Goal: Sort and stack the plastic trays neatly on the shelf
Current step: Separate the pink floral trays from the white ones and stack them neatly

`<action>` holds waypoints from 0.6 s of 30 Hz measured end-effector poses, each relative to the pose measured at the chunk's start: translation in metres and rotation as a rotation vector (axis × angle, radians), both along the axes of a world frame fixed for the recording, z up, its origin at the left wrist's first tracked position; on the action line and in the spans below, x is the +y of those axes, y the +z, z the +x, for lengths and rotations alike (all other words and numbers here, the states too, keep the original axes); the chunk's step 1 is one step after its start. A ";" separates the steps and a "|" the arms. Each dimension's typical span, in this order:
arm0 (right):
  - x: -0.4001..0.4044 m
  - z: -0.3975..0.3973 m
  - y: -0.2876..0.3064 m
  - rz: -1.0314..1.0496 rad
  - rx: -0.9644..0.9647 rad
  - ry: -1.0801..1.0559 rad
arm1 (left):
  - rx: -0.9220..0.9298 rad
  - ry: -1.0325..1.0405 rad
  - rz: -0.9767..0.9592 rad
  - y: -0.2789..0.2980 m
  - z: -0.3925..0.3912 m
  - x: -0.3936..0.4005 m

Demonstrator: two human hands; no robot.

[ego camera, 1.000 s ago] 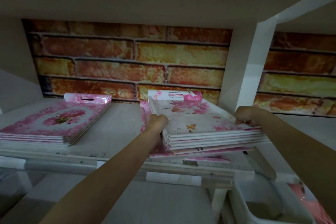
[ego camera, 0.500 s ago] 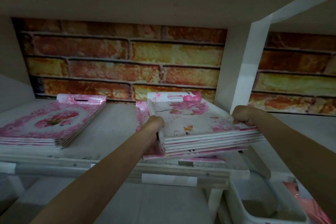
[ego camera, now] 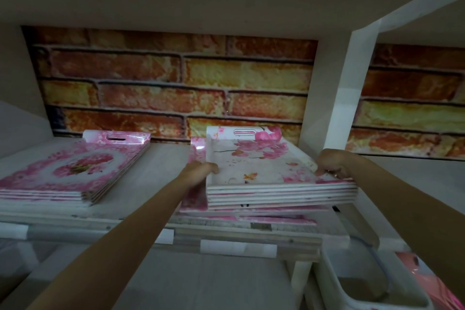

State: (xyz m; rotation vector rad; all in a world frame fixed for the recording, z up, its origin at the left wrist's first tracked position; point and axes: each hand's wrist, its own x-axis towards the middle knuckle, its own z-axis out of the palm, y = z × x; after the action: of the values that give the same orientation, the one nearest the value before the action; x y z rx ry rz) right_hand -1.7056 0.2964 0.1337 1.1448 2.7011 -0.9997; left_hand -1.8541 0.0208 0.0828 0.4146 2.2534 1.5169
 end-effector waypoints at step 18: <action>-0.031 -0.017 -0.005 -0.049 0.101 -0.006 | -0.137 0.021 0.388 0.010 0.005 -0.024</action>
State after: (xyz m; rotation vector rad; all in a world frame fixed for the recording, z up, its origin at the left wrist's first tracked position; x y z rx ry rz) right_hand -1.7227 0.2654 0.1288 1.1245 2.7334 -1.1483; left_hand -1.8489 -0.0030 0.0924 0.3811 1.8638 1.9356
